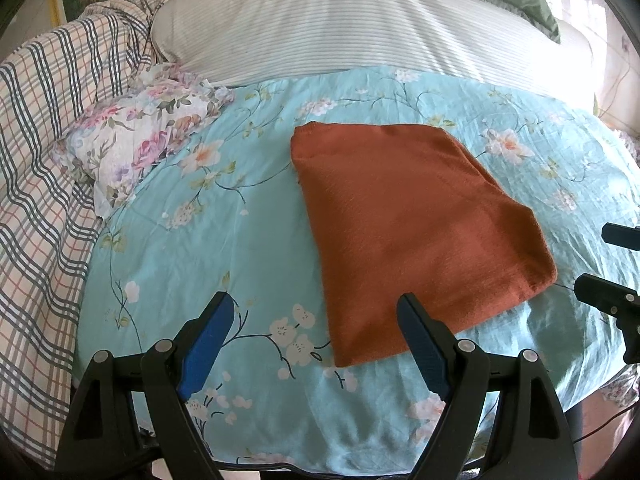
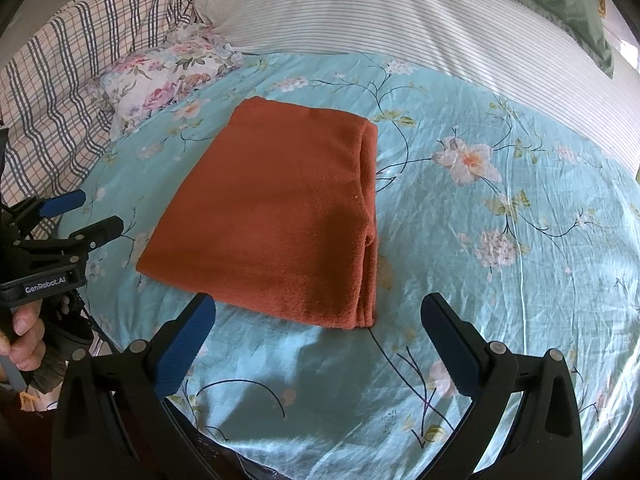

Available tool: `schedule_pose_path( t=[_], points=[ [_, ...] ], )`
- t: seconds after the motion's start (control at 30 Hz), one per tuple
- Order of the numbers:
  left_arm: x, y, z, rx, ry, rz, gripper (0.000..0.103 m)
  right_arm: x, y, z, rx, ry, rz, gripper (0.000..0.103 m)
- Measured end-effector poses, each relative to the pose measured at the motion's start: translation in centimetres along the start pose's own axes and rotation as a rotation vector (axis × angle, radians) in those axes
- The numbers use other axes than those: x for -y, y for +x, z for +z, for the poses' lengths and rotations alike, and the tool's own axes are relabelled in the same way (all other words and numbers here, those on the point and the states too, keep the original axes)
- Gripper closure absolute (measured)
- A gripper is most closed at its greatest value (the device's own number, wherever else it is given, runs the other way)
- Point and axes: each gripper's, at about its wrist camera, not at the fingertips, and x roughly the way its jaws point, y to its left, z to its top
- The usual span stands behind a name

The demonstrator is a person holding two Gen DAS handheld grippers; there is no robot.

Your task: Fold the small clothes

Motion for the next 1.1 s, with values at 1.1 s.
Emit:
schedule_pose_path(
  t=[1.1],
  points=[
    [0.46, 0.58, 0.26, -0.007, 0.004, -0.012, 0.019, -0.18, 0.07, 0.34, 0.001, 0.004, -0.001, 0.001]
  ],
)
